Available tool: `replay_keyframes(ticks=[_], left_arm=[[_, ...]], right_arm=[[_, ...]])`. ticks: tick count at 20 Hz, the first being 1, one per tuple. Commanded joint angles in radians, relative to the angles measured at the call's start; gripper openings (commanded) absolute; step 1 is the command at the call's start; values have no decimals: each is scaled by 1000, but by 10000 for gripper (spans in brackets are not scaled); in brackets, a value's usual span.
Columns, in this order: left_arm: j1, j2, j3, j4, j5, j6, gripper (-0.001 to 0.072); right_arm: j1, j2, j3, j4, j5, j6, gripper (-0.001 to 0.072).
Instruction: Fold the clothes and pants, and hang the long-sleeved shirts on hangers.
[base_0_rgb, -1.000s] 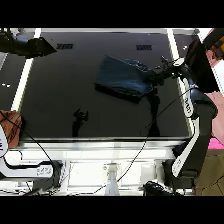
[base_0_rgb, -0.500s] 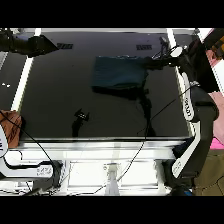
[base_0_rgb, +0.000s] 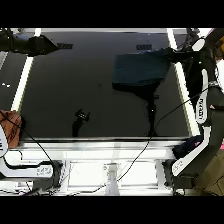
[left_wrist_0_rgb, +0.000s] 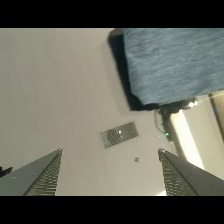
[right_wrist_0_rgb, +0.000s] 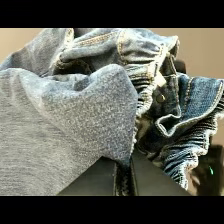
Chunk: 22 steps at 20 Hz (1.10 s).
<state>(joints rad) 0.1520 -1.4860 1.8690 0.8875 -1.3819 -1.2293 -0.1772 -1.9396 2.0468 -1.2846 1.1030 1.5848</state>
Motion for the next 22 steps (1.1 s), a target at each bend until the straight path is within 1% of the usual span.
replay_keyframes(ticks=[1, 7, 11, 14, 16, 19, 22], left_arm=[[1, 0, 0, 2, 0, 8, 692], [1, 0, 0, 2, 0, 8, 692], [1, 0, 0, 2, 0, 8, 692], [1, 0, 0, 1, 0, 8, 692], [1, 0, 0, 1, 0, 7, 691], [1, 8, 0, 1, 0, 7, 692], [8, 31, 0, 1, 0, 7, 692]], right_arm=[[-59, 8, -1, -80, 80, 65, 32], [-190, 67, -1, -217, 161, 90, 32], [-318, 156, -1, -281, 207, 92, 32], [-428, 229, -1, -320, 260, 132, 32], [-503, 278, -1, -347, 308, 135, 31], [-608, 340, -2, -428, 441, 131, 32], [-726, 365, -2, -495, 701, 122, 32]])
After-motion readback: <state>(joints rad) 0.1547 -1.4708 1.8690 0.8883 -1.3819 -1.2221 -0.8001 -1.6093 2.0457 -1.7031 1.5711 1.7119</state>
